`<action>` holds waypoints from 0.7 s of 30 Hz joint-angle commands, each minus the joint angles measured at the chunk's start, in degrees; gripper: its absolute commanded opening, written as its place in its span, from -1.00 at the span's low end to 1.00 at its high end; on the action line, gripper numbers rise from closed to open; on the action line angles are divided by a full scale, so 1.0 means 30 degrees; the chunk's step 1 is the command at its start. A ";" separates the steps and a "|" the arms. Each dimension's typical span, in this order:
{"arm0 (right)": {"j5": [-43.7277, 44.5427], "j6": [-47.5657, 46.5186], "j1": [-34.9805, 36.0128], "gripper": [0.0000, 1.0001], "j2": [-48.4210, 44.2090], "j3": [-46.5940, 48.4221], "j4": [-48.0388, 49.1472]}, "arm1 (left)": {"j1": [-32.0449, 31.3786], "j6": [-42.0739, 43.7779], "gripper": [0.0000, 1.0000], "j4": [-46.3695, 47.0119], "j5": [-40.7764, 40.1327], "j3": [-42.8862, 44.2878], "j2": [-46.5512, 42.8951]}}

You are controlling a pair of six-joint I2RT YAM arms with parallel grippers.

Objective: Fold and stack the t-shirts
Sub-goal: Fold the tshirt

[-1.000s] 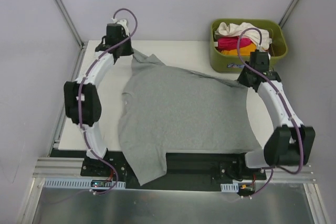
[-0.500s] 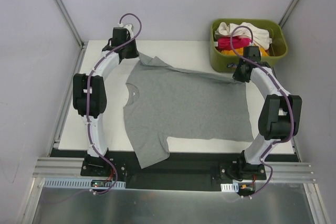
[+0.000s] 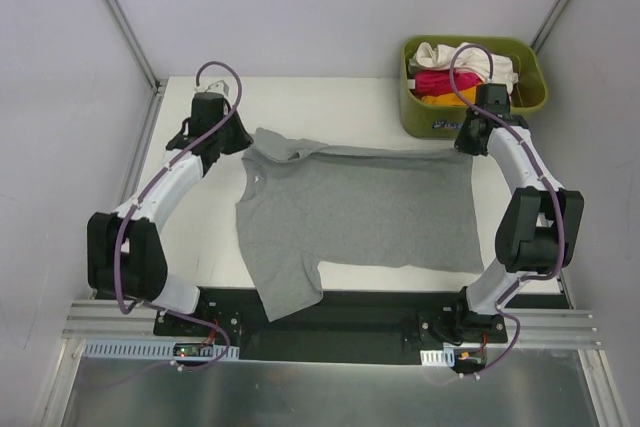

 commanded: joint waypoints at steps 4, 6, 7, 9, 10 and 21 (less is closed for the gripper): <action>-0.0098 -0.0964 -0.0533 -0.94 -0.0734 0.1203 -0.1065 | -0.1331 -0.3714 -1.00 -0.0003 -0.1962 -0.4379 -0.4786; -0.0361 -0.1399 -0.0680 -0.93 -0.0588 0.1262 -0.1240 | -0.1710 -0.4416 -1.00 -0.0267 -0.1934 -0.5405 -0.5699; -0.0392 -0.1433 -0.0709 -0.93 -0.0529 0.1292 -0.1241 | -0.1916 -0.4536 -1.00 -0.0413 -0.2514 -0.5670 -0.6545; -0.0451 -0.1551 -0.0797 -0.92 -0.0382 0.1292 -0.1416 | -0.2326 -0.5003 -1.00 -0.1057 -0.3421 -0.6228 -0.7311; -0.0451 -0.1551 -0.0826 -0.92 -0.0353 0.1292 -0.1446 | -0.2879 -0.5180 -1.00 -0.1349 -0.3689 -0.6374 -0.7953; -0.0247 -0.1726 -0.1002 -0.81 -0.0791 0.0154 -0.2324 | -0.3939 -0.6996 -0.99 -0.3460 -0.3254 -0.8776 -0.9746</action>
